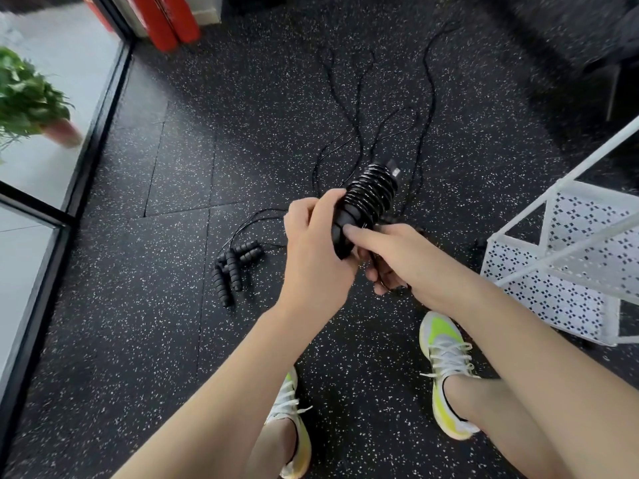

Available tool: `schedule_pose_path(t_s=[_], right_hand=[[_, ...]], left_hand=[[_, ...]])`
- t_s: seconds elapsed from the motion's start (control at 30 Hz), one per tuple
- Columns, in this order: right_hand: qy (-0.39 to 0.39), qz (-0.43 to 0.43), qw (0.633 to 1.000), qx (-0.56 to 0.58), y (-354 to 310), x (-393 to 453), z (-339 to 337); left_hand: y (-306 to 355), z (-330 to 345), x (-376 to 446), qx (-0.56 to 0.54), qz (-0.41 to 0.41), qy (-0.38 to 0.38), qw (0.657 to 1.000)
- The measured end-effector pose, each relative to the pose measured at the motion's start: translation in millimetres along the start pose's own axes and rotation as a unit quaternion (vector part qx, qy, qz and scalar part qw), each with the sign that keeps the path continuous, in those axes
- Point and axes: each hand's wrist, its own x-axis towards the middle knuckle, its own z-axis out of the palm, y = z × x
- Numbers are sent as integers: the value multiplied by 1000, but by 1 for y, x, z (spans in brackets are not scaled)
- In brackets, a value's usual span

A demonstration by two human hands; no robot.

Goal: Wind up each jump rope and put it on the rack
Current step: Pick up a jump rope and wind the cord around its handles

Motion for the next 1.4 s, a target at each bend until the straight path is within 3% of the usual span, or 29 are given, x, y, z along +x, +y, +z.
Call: schedule_pose_path(t_s=[0.13,0.27,0.47,0.53,0.63,0.83,1.0,1.1,1.2,1.4], right_hand=[[-54,-16,998,36,-3,-3,-3],[-11,-7,999,52,-1,1,-7],[-43,-37,998,10,-3,-1,-15],[-58,-39,998,6,-7,-1,-16],[-69,-31,997,12,-6,-1,-19],[-8,-63,998,-3,-5,-1,-15],[-77,-143,983,-87,-13,-11,-12],[45,-208,954,-213,-7,-9,-8],[154,-262,919,-251,3,-4,-10],[184,-407,833,-326,2,0,-26]], left_hand=[[-4,2,-5,2,63,7,998],[1,-7,-3,-63,41,-87,993],[0,-19,5,-301,-37,-148,941],[-5,-24,9,-310,-62,-171,933],[-13,-24,12,-239,-97,-210,943],[-15,-11,11,-146,-113,-98,978],[-18,-17,18,-193,-149,-23,970],[-15,-17,16,-206,-151,-18,967],[-10,-13,12,-206,-144,-21,968],[-4,-2,6,-222,-136,-48,964]])
